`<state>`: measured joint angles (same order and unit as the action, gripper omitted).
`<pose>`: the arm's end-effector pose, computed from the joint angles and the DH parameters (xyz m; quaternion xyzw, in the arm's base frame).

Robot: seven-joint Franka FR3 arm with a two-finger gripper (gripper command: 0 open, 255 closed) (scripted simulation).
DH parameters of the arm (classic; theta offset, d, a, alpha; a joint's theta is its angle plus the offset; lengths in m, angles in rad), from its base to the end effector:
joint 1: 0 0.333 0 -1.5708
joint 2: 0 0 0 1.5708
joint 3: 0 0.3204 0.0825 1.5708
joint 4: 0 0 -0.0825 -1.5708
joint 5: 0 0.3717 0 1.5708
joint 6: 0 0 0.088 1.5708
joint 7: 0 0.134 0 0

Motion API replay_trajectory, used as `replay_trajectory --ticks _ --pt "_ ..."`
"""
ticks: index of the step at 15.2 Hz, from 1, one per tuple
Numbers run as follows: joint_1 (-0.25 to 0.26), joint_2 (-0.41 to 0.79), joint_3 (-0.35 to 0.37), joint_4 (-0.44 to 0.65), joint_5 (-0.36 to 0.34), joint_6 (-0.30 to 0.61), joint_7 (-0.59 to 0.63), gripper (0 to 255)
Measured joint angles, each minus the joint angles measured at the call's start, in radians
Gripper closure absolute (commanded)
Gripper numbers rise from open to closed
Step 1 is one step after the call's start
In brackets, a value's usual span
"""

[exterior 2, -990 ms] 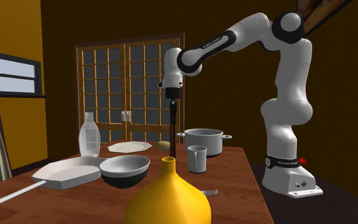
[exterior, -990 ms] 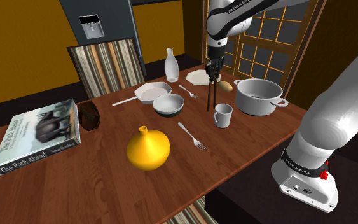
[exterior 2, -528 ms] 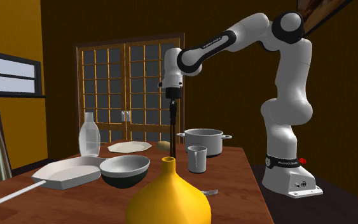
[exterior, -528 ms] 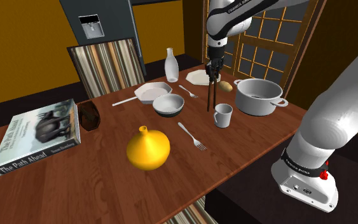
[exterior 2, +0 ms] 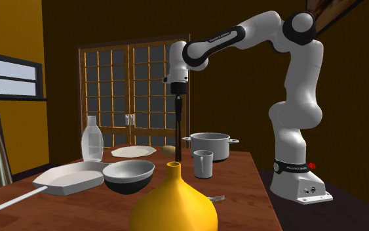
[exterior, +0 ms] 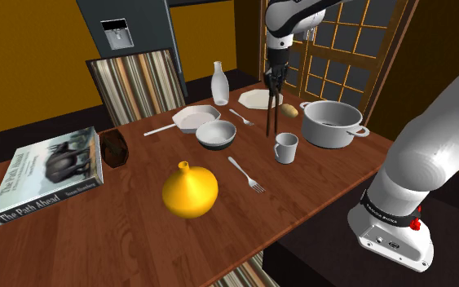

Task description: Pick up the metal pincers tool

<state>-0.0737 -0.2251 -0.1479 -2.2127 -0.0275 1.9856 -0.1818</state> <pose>0.4577 -0.1079 0.4533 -0.9999 0.0125 0.0013 0.0042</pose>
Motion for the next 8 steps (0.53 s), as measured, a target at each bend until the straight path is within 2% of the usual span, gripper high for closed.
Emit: replay_trajectory --ticks 8 --pt "0.002 -0.019 0.004 0.086 -0.001 -0.104 0.004 255"
